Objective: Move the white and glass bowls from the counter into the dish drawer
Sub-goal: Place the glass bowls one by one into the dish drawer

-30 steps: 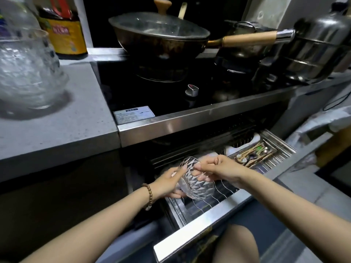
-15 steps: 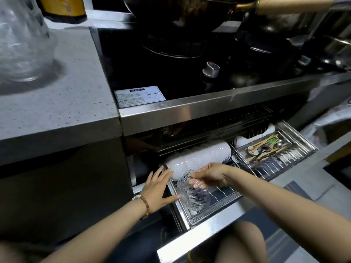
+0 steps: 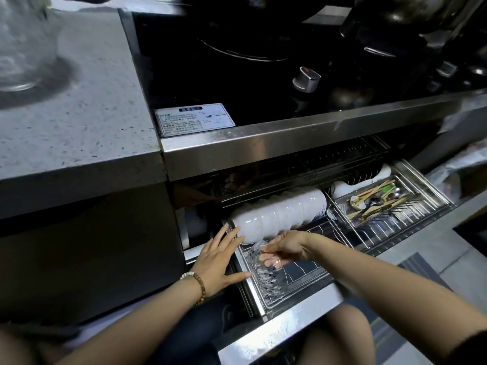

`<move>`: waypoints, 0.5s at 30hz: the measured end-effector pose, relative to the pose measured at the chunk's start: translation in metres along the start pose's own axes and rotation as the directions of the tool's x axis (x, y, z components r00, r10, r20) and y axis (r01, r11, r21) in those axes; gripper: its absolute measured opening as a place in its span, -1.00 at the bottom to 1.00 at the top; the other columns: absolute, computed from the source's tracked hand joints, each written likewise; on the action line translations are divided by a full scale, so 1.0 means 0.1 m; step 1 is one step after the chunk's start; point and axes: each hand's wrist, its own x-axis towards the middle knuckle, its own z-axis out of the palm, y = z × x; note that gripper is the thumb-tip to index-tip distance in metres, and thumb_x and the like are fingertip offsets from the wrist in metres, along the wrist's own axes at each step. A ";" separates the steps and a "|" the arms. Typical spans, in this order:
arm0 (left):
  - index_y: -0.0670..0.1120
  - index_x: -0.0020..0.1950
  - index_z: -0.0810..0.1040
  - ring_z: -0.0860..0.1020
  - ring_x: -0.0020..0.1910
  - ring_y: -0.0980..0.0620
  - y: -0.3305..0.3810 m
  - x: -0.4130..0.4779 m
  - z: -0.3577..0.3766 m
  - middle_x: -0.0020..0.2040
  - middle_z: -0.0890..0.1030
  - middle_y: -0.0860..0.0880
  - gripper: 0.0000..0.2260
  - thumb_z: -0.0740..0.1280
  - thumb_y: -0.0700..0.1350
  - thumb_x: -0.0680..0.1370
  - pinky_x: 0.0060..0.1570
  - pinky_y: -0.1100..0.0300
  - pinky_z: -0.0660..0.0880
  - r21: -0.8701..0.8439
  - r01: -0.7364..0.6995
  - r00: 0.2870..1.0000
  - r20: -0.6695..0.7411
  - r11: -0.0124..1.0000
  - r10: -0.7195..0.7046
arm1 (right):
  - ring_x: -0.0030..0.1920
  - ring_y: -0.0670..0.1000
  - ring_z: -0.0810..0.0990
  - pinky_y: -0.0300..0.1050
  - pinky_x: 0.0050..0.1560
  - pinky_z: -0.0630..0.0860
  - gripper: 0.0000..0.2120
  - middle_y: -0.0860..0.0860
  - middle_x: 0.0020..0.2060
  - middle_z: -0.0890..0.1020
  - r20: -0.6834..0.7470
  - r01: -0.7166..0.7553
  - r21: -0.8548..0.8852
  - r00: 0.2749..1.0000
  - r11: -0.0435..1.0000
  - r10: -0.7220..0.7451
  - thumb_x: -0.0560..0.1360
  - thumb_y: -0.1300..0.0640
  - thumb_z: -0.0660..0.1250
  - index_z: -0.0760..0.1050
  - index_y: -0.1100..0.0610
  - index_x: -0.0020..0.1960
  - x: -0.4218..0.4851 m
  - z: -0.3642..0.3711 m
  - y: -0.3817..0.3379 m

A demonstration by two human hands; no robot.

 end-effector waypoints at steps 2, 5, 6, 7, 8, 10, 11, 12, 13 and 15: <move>0.09 0.53 -0.01 -0.41 0.40 0.22 0.00 0.00 0.00 0.46 -0.25 0.26 -0.22 0.18 0.37 0.42 0.43 0.07 -0.17 -0.001 -0.001 1.000 0.005 1.000 0.001 | -0.43 -0.11 0.67 -0.25 -0.31 0.61 -0.87 0.02 -0.41 0.70 -0.008 0.003 0.012 1.000 1.000 -0.003 0.54 0.22 0.28 0.55 0.24 -0.13 0.02 -0.02 0.04; 0.09 0.52 -0.01 -0.42 0.39 0.25 0.00 0.00 0.00 0.42 -0.28 0.30 -0.22 0.17 0.38 0.42 0.45 0.05 -0.11 -0.005 -0.001 1.000 0.007 1.000 0.001 | -0.39 -0.11 0.69 -0.28 -0.28 0.60 -0.89 0.02 -0.37 0.71 0.009 0.006 0.013 1.000 1.000 -0.006 0.54 0.21 0.29 0.55 0.22 -0.11 0.03 -0.06 0.06; 0.09 0.52 0.00 -0.42 0.39 0.25 0.00 0.00 0.00 0.42 -0.28 0.30 -0.22 0.17 0.38 0.42 0.45 0.05 -0.09 -0.008 -0.002 1.000 0.007 1.000 0.002 | -0.37 -0.11 0.69 -0.28 -0.27 0.61 -0.89 0.02 -0.35 0.72 0.016 0.006 0.010 1.000 1.000 -0.007 0.53 0.20 0.30 0.56 0.21 -0.12 0.03 -0.06 0.06; 0.09 0.52 0.00 -0.42 0.39 0.25 0.00 0.00 0.00 0.42 -0.27 0.30 -0.22 0.18 0.38 0.41 0.45 0.04 -0.08 -0.012 -0.001 1.000 0.009 1.000 0.001 | -0.36 -0.11 0.69 -0.27 -0.25 0.61 -0.89 0.02 -0.34 0.72 0.019 0.006 0.001 1.000 1.000 -0.006 0.52 0.19 0.32 0.56 0.20 -0.14 0.03 -0.07 0.07; 0.09 0.52 0.01 -0.42 0.39 0.25 0.00 0.00 0.00 0.42 -0.27 0.30 -0.22 0.18 0.38 0.41 0.45 0.03 -0.07 -0.015 0.000 1.000 0.013 1.000 0.000 | -0.35 -0.10 0.69 -0.26 -0.23 0.61 -0.89 0.03 -0.32 0.72 0.019 0.007 -0.013 1.000 1.000 -0.007 0.52 0.18 0.33 0.57 0.19 -0.16 0.03 -0.07 0.07; 0.09 0.52 0.01 -0.42 0.38 0.25 0.00 0.01 -0.01 0.45 -0.25 0.29 -0.22 0.19 0.37 0.42 0.45 0.02 -0.07 -0.018 0.003 1.000 0.022 1.000 -0.002 | -0.31 -0.07 0.69 -0.21 -0.13 0.62 -0.88 0.06 -0.28 0.71 0.010 0.011 -0.068 1.000 0.998 -0.011 0.49 0.16 0.36 0.57 0.20 -0.18 0.03 -0.09 0.06; 0.09 0.52 0.02 -0.42 0.38 0.25 0.01 0.01 -0.01 0.48 -0.23 0.26 -0.23 0.19 0.37 0.42 0.46 0.02 -0.07 -0.015 0.005 1.000 0.026 1.000 -0.005 | -0.27 -0.03 0.67 -0.16 -0.04 0.60 -0.87 0.09 -0.25 0.69 0.004 0.012 -0.100 1.000 0.995 -0.011 0.49 0.15 0.37 0.58 0.21 -0.17 0.02 -0.09 0.06; 0.08 0.52 0.03 -0.41 0.39 0.24 0.01 0.01 -0.02 0.51 -0.20 0.23 -0.23 0.19 0.36 0.42 0.46 0.02 -0.07 -0.008 0.008 1.000 0.028 1.000 -0.008 | -0.23 0.01 0.65 -0.11 0.04 0.58 -0.86 0.12 -0.21 0.67 -0.004 0.013 -0.129 1.000 0.992 -0.014 0.49 0.14 0.37 0.57 0.22 -0.16 0.01 -0.09 0.05; 0.07 0.52 0.04 -0.39 0.39 0.23 0.02 0.00 -0.03 0.53 -0.17 0.19 -0.24 0.20 0.36 0.43 0.46 0.02 -0.07 0.001 0.011 1.000 0.030 1.000 -0.011 | -0.19 0.05 0.62 -0.08 0.08 0.56 -0.84 0.16 -0.17 0.65 -0.017 0.014 -0.169 1.000 0.986 -0.017 0.49 0.12 0.37 0.57 0.23 -0.15 0.00 -0.09 0.04; 0.06 0.52 0.05 -0.37 0.41 0.20 0.05 0.00 -0.05 0.54 -0.15 0.16 -0.25 0.20 0.34 0.44 0.46 0.04 -0.09 0.021 0.017 0.999 0.038 1.000 -0.018 | -0.22 0.03 0.57 -0.12 -0.03 0.53 -0.80 0.17 -0.14 0.62 -0.061 0.021 -0.282 0.997 0.959 -0.039 0.49 0.05 0.37 0.55 0.18 -0.19 -0.07 -0.06 0.01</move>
